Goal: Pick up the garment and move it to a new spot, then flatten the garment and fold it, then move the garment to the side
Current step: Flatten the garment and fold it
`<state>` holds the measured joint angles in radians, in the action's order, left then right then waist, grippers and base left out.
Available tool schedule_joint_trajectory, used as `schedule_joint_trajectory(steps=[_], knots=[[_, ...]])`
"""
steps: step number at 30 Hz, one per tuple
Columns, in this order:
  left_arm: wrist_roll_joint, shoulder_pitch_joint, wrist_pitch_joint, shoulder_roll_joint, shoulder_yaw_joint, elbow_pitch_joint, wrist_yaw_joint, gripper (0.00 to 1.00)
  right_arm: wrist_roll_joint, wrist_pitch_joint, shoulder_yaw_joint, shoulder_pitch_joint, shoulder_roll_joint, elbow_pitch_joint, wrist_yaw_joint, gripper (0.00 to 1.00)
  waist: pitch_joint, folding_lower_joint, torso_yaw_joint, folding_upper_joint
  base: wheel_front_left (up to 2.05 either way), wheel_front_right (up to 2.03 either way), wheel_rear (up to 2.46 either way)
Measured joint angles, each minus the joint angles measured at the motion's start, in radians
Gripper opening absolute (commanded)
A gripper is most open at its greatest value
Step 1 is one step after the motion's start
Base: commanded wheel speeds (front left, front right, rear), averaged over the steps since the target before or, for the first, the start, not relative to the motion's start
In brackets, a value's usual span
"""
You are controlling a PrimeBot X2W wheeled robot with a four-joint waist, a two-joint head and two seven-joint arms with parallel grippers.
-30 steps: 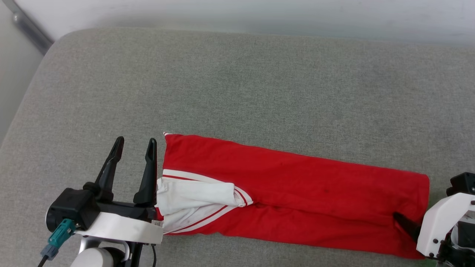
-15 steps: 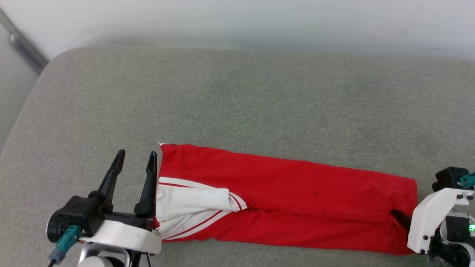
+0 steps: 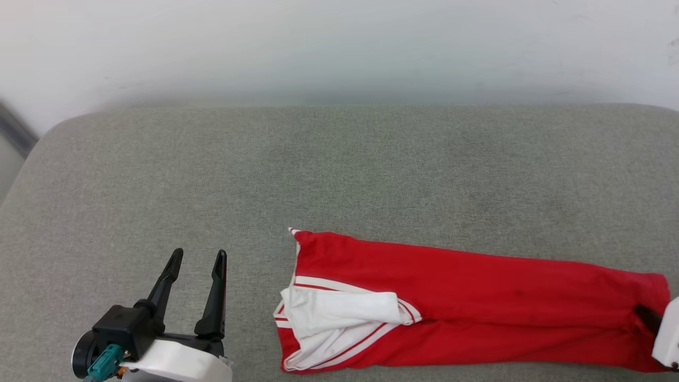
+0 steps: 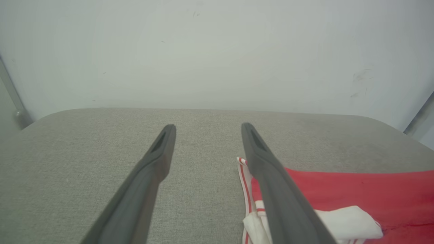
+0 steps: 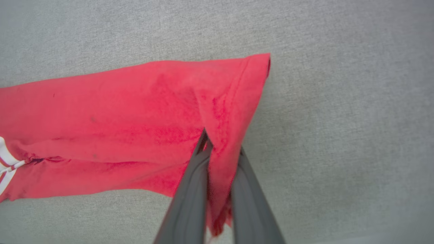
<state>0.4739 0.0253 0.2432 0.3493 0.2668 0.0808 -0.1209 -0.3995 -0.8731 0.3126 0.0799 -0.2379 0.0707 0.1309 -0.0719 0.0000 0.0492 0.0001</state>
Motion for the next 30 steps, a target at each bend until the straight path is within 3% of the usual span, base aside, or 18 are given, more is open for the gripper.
schedule_joint_trajectory(steps=[7, 12, 18, 22, 30], knots=[[0.0, 0.002, -0.011, 0.003, 0.011, 0.01, -0.002, 1.0, -0.012, -0.076, 0.041, 0.025, 0.012, -0.052, 0.0, 0.0, -0.001, 0.0, -0.007, 0.0, 0.0, 0.0, 0.0], [0.003, -0.004, -0.012, 0.0, 0.019, 0.009, -0.001, 1.0, -0.153, -0.197, 0.016, 0.056, 0.118, -0.086, 0.0, 0.0, -0.002, 0.0, 0.004, 0.0, 0.0, 0.0, 0.0], [0.004, -0.014, -0.013, -0.01, 0.035, 0.007, 0.002, 1.0, -0.365, -0.282, -0.048, 0.054, 0.18, -0.065, 0.0, 0.0, 0.002, 0.0, 0.036, 0.0, 0.0, 0.0, 0.0], [0.006, -0.033, -0.015, -0.014, 0.044, 0.004, 0.007, 1.0, -0.505, -0.261, -0.117, 0.065, 0.184, 0.021, 0.0, 0.0, -0.001, 0.0, 0.066, 0.0, 0.0, 0.0, 0.0], [0.01, -0.07, -0.011, -0.028, 0.061, -0.017, 0.026, 1.0, -0.629, -0.08, -0.354, 0.155, 0.186, 0.182, 0.0, 0.0, -0.027, 0.0, 0.129, 0.0, 0.0, 0.0, 0.0]])
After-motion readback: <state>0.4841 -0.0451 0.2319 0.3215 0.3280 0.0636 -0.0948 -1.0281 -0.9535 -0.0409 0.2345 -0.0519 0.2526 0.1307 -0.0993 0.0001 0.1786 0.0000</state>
